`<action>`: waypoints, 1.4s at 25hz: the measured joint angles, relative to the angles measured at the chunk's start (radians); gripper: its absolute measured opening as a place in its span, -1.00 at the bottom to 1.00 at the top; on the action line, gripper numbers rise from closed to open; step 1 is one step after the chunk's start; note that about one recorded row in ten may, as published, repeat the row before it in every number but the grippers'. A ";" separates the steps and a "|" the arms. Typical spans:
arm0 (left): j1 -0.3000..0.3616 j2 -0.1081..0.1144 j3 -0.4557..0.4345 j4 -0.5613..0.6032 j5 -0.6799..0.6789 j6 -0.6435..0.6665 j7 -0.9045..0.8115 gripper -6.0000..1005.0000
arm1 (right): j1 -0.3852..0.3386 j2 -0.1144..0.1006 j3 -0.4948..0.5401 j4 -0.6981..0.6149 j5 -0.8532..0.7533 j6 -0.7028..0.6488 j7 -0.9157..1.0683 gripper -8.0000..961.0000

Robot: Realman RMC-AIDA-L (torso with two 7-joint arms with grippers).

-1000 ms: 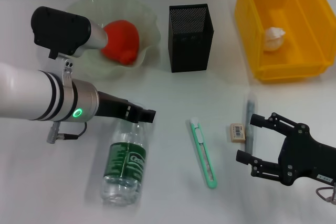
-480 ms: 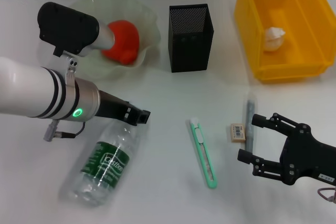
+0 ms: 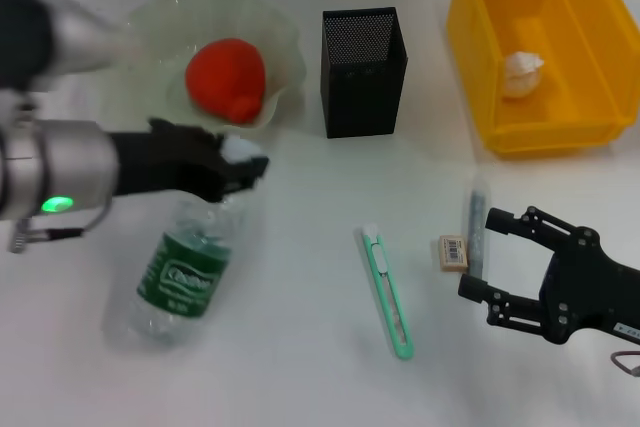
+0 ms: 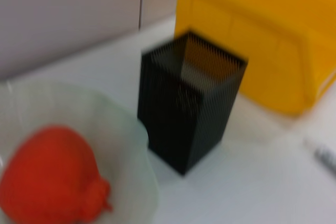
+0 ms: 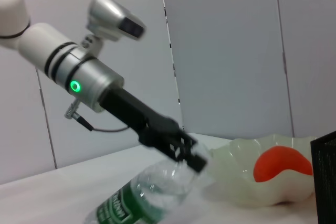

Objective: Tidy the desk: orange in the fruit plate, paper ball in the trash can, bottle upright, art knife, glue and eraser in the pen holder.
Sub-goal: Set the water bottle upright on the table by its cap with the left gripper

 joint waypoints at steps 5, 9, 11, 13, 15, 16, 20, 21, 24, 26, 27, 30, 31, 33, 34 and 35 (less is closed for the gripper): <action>0.061 0.001 -0.168 -0.099 -0.291 0.044 0.356 -0.07 | 0.004 0.000 0.000 -0.007 -0.001 0.000 0.013 0.76; 0.085 0.002 -0.281 -0.227 -0.503 0.103 0.608 -0.08 | 0.006 0.000 0.000 -0.017 -0.002 -0.001 0.027 0.76; 0.084 0.001 -0.303 -0.250 -0.525 0.123 0.641 -0.08 | 0.007 0.000 0.000 -0.017 -0.002 -0.001 0.028 0.76; 0.081 0.002 -0.344 -0.286 -0.553 0.157 0.694 -0.09 | 0.007 0.000 0.000 -0.017 -0.003 -0.001 0.029 0.76; 0.081 0.002 -0.344 -0.286 -0.553 0.157 0.694 -0.09 | 0.007 0.000 -0.001 -0.017 -0.003 -0.002 0.030 0.75; 0.082 0.001 -0.391 -0.328 -0.614 0.194 0.783 -0.09 | 0.008 0.000 -0.001 -0.019 -0.003 -0.003 0.035 0.75; 0.082 0.002 -0.410 -0.366 -0.660 0.216 0.847 -0.11 | 0.009 0.000 -0.003 -0.030 -0.003 -0.004 0.050 0.75; 0.076 0.002 -0.418 -0.380 -0.664 0.223 0.859 -0.11 | 0.009 0.000 -0.003 -0.030 -0.003 -0.004 0.050 0.75; 0.061 0.002 -0.430 -0.412 -0.666 0.234 0.878 -0.10 | 0.009 0.000 -0.003 -0.030 -0.003 -0.011 0.050 0.76; 0.060 0.002 -0.430 -0.415 -0.667 0.236 0.881 -0.10 | 0.009 0.000 -0.002 -0.030 -0.003 -0.012 0.050 0.76; 0.058 0.002 -0.431 -0.417 -0.667 0.238 0.887 -0.10 | 0.009 0.000 -0.002 -0.030 -0.003 -0.013 0.050 0.76; 0.057 0.002 -0.432 -0.418 -0.670 0.243 0.898 -0.10 | 0.009 0.000 -0.002 -0.030 -0.003 -0.013 0.050 0.76; 0.057 0.002 -0.432 -0.418 -0.671 0.244 0.900 -0.10 | 0.009 0.000 -0.002 -0.030 -0.003 -0.013 0.050 0.76; 0.055 0.001 -0.431 -0.419 -0.672 0.249 0.901 -0.10 | 0.009 0.000 -0.001 -0.030 -0.003 -0.013 0.050 0.76; 0.053 0.001 -0.430 -0.419 -0.672 0.257 0.902 -0.10 | 0.009 0.000 -0.001 -0.030 -0.003 -0.013 0.050 0.76; 0.053 0.001 -0.430 -0.419 -0.672 0.257 0.902 -0.10 | 0.009 0.000 -0.001 -0.030 -0.003 -0.013 0.050 0.76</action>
